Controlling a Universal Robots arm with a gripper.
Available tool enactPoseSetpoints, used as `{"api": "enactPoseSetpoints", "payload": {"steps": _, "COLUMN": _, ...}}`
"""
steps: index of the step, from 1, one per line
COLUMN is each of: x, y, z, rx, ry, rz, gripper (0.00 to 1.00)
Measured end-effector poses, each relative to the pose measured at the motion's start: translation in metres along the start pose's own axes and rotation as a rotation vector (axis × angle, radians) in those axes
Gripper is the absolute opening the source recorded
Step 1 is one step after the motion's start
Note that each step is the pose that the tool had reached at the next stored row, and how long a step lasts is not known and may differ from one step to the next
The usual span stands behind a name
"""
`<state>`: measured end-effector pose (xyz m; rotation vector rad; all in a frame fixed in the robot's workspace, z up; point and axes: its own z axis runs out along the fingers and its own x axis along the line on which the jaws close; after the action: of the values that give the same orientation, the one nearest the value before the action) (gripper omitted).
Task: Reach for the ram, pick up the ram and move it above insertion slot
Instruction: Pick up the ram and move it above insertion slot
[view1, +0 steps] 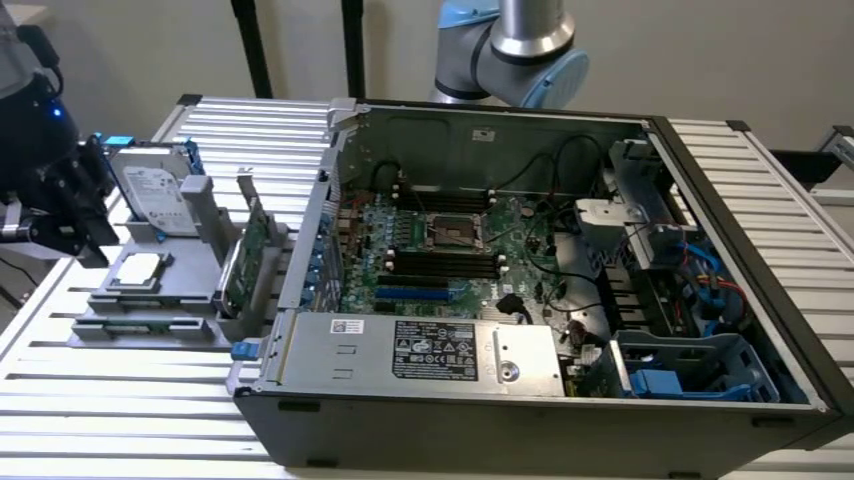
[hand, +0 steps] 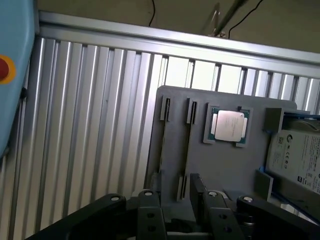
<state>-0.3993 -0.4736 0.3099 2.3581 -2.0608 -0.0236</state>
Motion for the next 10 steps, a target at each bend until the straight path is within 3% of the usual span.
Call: {"api": "enactPoseSetpoints", "payload": {"steps": 10, "x": 0.002, "y": -0.0001, "z": 0.0182, "rx": 0.0001, "ry": -0.0002, "rz": 0.008, "gripper": 0.36}}
